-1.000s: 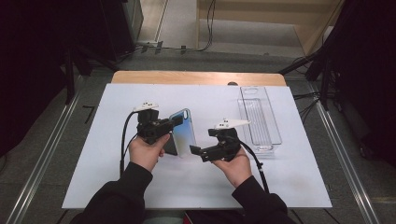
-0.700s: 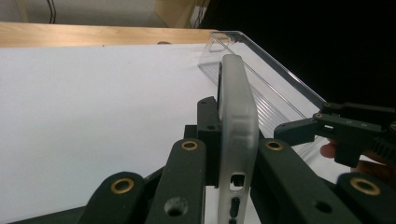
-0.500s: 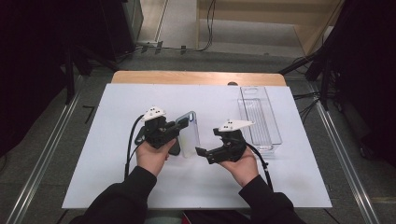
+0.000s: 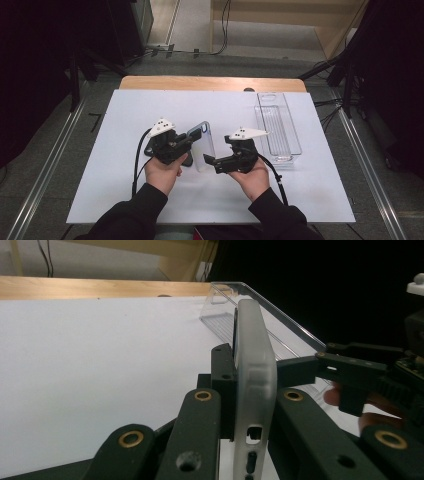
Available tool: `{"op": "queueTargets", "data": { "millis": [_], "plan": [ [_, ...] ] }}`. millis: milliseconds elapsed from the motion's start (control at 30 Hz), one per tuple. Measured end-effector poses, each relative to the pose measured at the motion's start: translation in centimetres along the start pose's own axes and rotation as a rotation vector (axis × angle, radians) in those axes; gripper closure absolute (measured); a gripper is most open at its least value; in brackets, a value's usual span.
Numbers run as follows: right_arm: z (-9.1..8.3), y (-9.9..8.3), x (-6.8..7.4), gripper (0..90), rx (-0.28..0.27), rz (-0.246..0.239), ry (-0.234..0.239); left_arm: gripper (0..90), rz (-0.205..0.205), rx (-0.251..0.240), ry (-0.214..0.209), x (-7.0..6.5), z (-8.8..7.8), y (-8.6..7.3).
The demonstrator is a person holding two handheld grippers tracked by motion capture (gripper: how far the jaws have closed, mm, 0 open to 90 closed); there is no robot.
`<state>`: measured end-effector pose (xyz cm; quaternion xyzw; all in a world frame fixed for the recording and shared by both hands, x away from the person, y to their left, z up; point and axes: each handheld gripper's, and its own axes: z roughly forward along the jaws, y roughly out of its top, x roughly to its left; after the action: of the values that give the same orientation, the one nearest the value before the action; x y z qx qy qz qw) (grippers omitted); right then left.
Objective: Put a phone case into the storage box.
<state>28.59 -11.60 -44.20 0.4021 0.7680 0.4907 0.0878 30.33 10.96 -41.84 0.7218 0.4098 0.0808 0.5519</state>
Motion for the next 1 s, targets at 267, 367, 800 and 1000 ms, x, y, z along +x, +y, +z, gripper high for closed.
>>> {"op": "queueTargets", "data": {
  "millis": [267,367,800,1000],
  "plan": [
    [0.4,0.2,0.7,0.0,-0.027,0.006,0.002,85.6,-0.015,0.021,-0.019,-0.9,0.3,-0.4],
    [0.6,0.2,0.9,0.0,-0.028,0.015,0.006,85.6,-0.023,0.030,-0.025,-1.3,0.2,-0.4],
    [0.9,0.0,2.0,5.1,-0.050,-0.004,-0.019,85.5,-0.021,0.035,-0.038,-2.5,0.2,-0.7],
    [0.5,0.0,2.4,14.6,-0.076,-0.046,-0.036,85.4,-0.032,0.033,-0.051,-2.4,0.1,-0.6]
  ]
}}
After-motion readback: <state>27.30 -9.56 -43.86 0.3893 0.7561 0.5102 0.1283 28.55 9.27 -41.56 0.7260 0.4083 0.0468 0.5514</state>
